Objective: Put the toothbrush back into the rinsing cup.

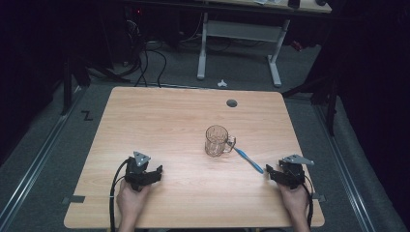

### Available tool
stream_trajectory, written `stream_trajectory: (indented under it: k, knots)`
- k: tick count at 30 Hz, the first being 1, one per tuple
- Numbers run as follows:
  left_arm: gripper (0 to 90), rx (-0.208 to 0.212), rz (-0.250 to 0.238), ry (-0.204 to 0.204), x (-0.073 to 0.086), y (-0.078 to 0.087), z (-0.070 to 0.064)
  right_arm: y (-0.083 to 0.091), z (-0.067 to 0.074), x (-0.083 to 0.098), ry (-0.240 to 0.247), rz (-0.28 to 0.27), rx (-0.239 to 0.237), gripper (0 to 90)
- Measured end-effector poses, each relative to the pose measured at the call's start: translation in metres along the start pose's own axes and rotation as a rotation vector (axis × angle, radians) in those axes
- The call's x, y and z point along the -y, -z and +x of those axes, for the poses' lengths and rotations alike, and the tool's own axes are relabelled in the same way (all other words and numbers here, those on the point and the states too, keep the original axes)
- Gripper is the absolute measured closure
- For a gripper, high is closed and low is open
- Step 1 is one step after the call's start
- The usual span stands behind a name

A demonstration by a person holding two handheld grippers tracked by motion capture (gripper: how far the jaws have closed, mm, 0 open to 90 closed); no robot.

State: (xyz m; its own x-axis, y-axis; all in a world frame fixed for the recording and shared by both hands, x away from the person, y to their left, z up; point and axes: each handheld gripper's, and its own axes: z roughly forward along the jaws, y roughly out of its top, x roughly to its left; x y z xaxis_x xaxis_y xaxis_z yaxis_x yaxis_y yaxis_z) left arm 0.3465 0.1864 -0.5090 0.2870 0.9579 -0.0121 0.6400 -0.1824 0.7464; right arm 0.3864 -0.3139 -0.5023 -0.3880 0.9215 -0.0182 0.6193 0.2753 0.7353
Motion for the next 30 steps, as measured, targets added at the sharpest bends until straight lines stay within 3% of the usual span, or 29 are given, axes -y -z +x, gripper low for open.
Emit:
stream_trajectory:
  k: [21,30]
  knots:
    - [26.1,0.001,0.0,0.001,0.0,0.0001,0.0002,0.0,0.0009,0.0,-0.001,0.001,0.0,38.7]
    - [25.9,0.001,0.0,0.0,0.0,0.0,0.0001,0.0006,0.0039,0.0005,-0.022,0.001,0.018,39.7]
